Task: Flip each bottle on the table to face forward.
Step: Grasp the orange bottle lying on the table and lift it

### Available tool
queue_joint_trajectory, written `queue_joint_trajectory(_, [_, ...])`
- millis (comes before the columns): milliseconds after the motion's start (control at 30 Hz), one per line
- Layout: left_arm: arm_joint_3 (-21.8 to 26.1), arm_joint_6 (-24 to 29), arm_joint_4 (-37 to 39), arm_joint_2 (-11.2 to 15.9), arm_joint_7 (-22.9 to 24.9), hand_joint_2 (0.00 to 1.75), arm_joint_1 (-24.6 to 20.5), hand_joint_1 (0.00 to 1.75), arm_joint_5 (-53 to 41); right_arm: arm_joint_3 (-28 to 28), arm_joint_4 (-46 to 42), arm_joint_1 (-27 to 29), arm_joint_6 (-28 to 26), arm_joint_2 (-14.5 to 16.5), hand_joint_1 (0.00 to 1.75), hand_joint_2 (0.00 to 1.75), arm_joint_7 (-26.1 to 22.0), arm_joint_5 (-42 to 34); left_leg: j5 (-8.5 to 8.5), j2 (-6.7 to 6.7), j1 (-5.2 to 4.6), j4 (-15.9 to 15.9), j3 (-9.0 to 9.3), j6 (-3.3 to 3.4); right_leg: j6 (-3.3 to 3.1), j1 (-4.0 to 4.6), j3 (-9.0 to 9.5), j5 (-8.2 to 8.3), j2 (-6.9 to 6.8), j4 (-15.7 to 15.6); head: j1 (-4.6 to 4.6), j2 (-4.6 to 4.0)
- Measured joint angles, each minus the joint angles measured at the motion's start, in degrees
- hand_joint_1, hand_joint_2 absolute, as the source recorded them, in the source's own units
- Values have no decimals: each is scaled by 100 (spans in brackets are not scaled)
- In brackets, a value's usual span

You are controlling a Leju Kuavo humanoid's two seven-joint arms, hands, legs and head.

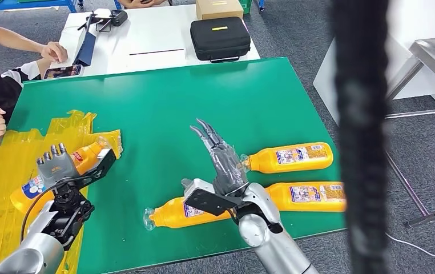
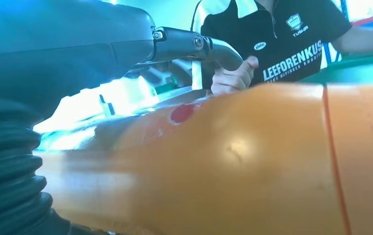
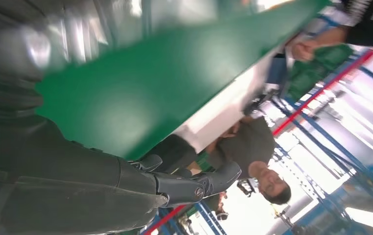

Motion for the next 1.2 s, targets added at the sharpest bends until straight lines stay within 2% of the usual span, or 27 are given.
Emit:
queue_joint_trajectory(133, [207,167,0,-17,-138,175,41,0,5,46,-10,0,73,-39,0,175,230,410,0,0,0,0,-1,0,0,0,0,0,0,0,2,0])
queue_joint_trajectory(267, [444,507,-54,-67,-450,175,139,0,29,99,-77,47,460,-121,0,175,357,703,0,0,-1,0,0,0,0,-1,0,0,0,-1,2,0])
queue_joint_trajectory(433, [958,920,-349,-230,-1306,175,424,0,384,174,-328,233,886,-379,0,175,-236,441,-2,-1,-1,0,-1,0,0,-1,-1,-1,0,-2,2,0])
queue_joint_trajectory(633, [1443,1019,-707,-416,-2319,175,642,0,1263,190,-761,436,1133,-683,0,175,-752,-25,-5,-1,-1,0,-1,1,1,-1,-1,-1,0,-4,1,0])
queue_joint_trajectory(767, [1627,1006,-867,-496,-2617,175,745,0,1574,188,-972,545,1204,-833,0,175,-845,-130,-5,0,-1,0,0,0,1,0,-1,-1,0,-4,2,0])
queue_joint_trajectory(900, [1726,992,-962,-554,-2754,0,795,0,1738,185,-1089,596,1221,-922,0,175,-886,-178,-4,0,0,0,0,0,1,1,-1,0,0,-3,1,0])
queue_joint_trajectory(1000, [1788,942,-1066,-598,-3126,0,833,0,2201,162,-1174,633,1245,-987,0,175,-912,-184,-4,0,0,0,1,0,1,1,0,-1,0,-3,1,0])
queue_joint_trajectory(1133, [1835,745,-1351,-666,-3884,175,954,0,3255,73,-1253,716,1252,-1097,0,175,-529,332,-5,-1,-1,0,1,0,1,0,1,-1,0,-4,1,0])
queue_joint_trajectory(1200, [1837,566,-1568,-712,-4322,175,1056,0,3919,36,-1240,779,1251,-1147,0,175,-245,764,-5,-2,-1,0,0,1,1,0,1,-1,-1,-4,2,0])
